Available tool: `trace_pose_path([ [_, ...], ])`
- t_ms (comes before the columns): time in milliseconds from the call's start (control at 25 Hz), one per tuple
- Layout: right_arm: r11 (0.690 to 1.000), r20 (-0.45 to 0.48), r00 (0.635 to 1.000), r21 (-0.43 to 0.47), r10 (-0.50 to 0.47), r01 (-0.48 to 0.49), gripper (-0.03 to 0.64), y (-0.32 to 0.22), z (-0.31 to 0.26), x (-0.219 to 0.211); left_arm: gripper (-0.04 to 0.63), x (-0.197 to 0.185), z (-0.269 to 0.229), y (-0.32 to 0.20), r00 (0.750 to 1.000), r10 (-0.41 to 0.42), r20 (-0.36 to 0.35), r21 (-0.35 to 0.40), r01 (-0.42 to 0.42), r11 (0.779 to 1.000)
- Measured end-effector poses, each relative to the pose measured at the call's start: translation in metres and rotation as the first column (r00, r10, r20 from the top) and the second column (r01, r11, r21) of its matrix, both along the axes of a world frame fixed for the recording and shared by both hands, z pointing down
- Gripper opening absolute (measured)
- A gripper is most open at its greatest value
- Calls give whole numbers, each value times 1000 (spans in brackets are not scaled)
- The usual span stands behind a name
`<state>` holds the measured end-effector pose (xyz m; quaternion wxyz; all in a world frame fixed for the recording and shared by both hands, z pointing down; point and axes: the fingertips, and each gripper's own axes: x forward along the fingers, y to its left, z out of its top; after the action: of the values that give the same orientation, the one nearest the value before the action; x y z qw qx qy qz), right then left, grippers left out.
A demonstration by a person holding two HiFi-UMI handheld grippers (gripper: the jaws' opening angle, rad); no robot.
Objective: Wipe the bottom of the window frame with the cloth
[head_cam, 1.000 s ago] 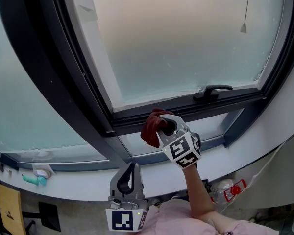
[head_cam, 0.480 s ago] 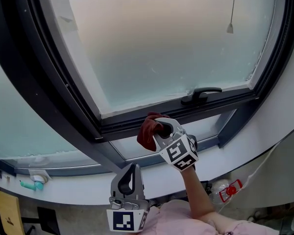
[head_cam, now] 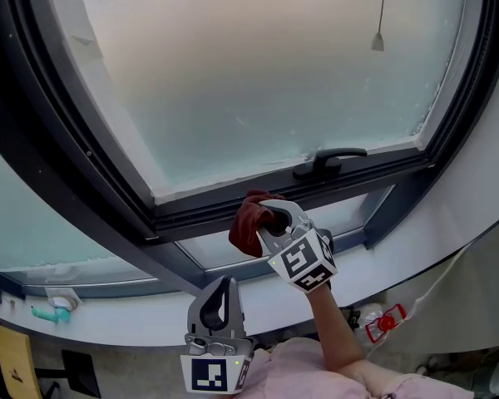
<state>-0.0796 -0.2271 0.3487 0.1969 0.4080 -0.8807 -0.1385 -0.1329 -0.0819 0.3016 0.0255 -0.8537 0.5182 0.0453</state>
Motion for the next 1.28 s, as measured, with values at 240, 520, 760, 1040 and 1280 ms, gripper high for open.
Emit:
trace_pose_path([
  [240,1000,3,1000,1,-4,4,72,-2,0,16,-6,17,0,-3,1000,6,-1,0,-6,1000],
  [520,1000,4,1000,5,2,-2,72,-3,-1,36,-6,35,0,-2,1000,7,2,-2,-7,1000],
  [760,1000,6,1000,20,8,-8,72,-4,-1,53,-6,49,1,2,1000,-6,7,11,6,1000],
  [1040,1000,17,1000,29,4,-5,72,-4,-1,67,-6,53,0,3,998,-55,-4,39,55,998],
  [1280,1000,23,1000,28,7,-8,72,-5,-1,80,-6,63,2,2,998,-54,-7,32,55,998],
])
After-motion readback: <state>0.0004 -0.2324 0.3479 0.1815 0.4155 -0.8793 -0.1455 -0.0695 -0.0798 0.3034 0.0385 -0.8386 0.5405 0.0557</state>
